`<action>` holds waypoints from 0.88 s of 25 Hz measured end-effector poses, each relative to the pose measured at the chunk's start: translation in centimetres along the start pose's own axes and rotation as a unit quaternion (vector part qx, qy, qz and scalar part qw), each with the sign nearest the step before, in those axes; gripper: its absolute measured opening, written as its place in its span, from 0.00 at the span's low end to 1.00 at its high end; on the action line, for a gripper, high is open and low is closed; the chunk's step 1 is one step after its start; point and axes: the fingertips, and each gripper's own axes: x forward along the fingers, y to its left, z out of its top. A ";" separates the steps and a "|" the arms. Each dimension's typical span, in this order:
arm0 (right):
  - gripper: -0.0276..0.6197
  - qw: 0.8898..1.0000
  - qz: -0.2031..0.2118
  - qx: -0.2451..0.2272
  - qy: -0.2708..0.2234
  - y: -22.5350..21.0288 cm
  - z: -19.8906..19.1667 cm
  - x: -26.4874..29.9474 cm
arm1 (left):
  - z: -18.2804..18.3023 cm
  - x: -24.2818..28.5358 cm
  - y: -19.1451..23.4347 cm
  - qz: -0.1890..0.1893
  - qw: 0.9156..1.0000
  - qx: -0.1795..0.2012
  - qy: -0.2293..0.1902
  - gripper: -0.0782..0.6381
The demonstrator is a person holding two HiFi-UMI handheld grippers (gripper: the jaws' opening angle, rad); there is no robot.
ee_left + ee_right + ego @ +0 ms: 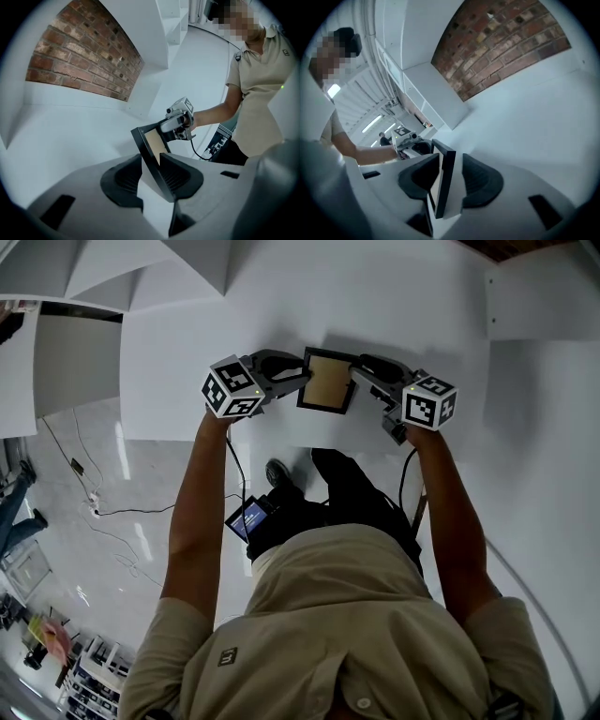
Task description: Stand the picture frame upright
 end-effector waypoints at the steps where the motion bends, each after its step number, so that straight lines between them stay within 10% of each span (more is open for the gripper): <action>1: 0.19 1.000 -0.001 -0.017 0.005 0.1 0.0 0.1 | 0.0 0.1 0.0 0.000 1.000 0.000 0.001 0.26; 22: 0.15 0.967 -0.013 -0.255 0.021 4.1 2.6 -0.9 | 3.0 -1.2 -0.7 0.076 0.993 0.086 0.019 0.26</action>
